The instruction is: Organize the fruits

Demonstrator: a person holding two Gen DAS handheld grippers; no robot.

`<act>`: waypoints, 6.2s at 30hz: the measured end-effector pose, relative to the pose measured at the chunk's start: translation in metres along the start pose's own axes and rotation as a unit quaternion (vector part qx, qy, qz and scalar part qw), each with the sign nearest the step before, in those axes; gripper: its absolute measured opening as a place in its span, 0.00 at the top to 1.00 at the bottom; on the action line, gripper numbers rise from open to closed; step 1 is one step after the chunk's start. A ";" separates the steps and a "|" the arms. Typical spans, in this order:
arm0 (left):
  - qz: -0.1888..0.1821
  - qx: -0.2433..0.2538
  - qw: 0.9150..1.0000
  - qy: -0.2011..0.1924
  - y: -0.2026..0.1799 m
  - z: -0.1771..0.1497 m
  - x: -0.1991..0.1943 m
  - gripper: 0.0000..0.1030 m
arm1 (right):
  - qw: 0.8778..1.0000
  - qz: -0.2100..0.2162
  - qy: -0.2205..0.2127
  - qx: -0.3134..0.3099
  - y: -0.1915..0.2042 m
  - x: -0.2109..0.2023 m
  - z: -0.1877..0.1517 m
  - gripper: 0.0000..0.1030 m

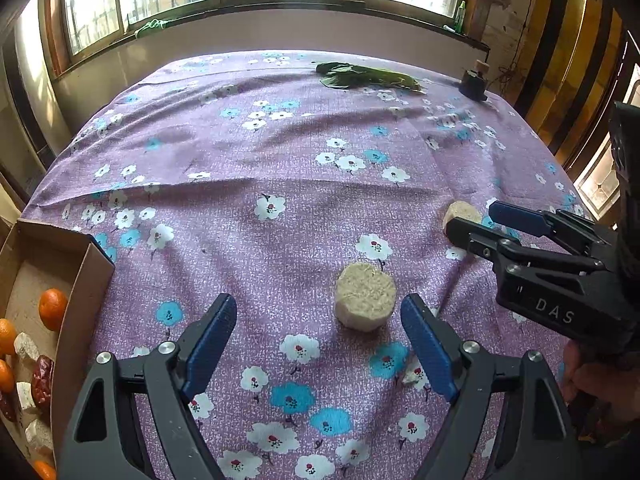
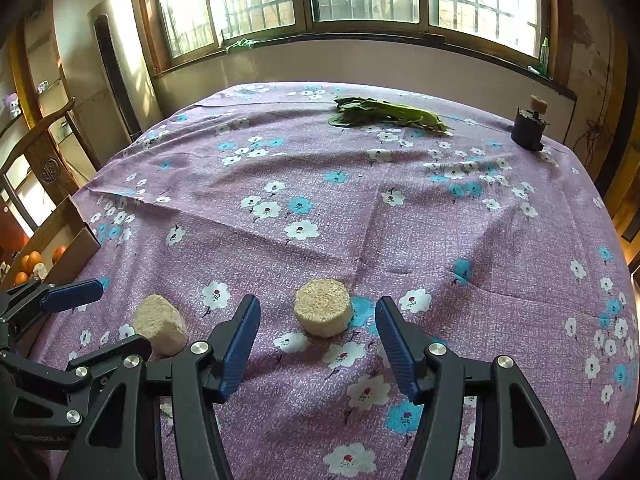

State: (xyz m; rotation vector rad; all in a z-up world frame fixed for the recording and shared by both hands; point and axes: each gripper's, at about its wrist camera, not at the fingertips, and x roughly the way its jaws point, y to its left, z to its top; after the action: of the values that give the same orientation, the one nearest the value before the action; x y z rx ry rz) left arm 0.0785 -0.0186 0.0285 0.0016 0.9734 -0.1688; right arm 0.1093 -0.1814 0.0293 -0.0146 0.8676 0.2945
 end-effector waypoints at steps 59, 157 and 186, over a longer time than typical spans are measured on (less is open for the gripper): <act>0.050 -0.076 0.992 -0.092 0.126 -0.077 -0.130 0.68 | 0.992 0.096 -0.023 -0.077 0.178 -0.066 -0.042 0.64; 0.174 -0.178 0.964 -0.093 0.243 -0.134 -0.141 0.16 | 0.977 0.162 0.003 -0.137 0.315 -0.004 -0.006 0.19; 0.212 -0.170 0.941 -0.202 0.212 -0.129 -0.200 0.12 | 0.985 0.143 -0.049 -0.085 0.278 -0.063 -0.033 0.08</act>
State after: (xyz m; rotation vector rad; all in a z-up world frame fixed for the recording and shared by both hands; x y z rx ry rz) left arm -0.1078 0.2289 0.1048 -0.1354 0.5619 0.3868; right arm -0.0257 0.0650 0.0847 -0.0348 0.7450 0.6338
